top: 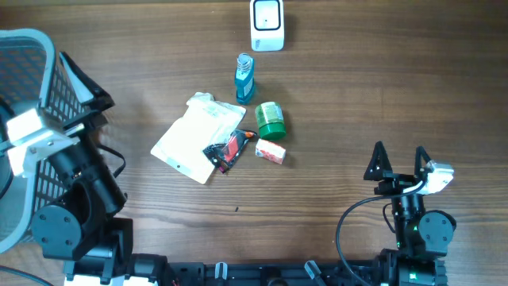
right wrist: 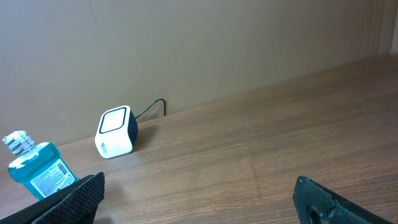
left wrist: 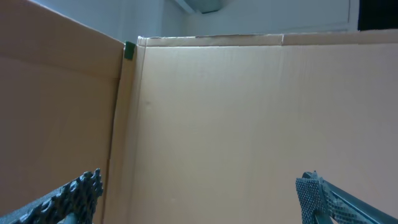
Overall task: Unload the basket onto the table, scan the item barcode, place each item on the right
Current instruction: 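Retract the left gripper back beside the basket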
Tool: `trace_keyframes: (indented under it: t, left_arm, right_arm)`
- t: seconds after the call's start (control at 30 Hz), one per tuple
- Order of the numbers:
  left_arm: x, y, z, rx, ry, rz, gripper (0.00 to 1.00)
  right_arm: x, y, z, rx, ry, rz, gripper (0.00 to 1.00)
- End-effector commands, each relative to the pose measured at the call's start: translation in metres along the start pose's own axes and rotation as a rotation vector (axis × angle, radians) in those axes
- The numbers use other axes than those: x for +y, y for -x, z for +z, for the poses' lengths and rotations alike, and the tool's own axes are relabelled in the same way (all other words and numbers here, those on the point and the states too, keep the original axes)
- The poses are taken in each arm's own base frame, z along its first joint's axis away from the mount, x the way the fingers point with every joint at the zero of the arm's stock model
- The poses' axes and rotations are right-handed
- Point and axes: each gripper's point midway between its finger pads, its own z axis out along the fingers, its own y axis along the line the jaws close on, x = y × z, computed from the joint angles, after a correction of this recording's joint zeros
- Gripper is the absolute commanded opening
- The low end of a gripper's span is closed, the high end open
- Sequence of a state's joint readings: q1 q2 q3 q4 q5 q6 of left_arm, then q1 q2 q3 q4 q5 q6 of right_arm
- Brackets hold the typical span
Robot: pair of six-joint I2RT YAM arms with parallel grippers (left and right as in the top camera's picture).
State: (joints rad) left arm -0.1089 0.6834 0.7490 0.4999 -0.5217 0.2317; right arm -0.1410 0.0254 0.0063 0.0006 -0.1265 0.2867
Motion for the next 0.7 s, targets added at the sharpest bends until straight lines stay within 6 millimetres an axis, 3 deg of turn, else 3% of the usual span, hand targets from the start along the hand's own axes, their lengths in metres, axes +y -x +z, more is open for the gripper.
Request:
trace_keyframes:
  t: [0.0, 0.07, 0.13, 0.2, 0.37, 0.67]
  left_arm:
    - [-0.002, 0.003, 0.0, -0.009, -0.018, -0.042, 1.0]
    - [-0.013, -0.004, 0.0, 0.02, -0.077, -0.052, 1.0]
    - [-0.036, -0.017, -0.004, 0.072, -0.206, -0.098, 1.0]
    - [-0.043, -0.019, -0.005, 0.088, -0.245, -0.145, 1.0]
    - [-0.042, -0.014, -0.005, 0.071, -0.242, -0.193, 1.0]
    - [-0.025, 0.028, -0.02, -0.043, -0.226, -0.218, 1.0]
  right_arm:
    - [-0.001, 0.002, 0.0, -0.008, -0.006, 0.004, 1.0]
    - [-0.001, 0.002, 0.0, -0.009, -0.006, 0.004, 1.0]
    - [-0.001, 0.002, 0.0, -0.008, -0.006, 0.003, 1.0]
    - [-0.001, 0.002, 0.0, -0.008, -0.006, 0.003, 1.0]
    - [-0.001, 0.002, 0.0, -0.009, -0.006, 0.003, 1.0]
    - [-0.001, 0.002, 0.0, -0.009, -0.006, 0.003, 1.0]
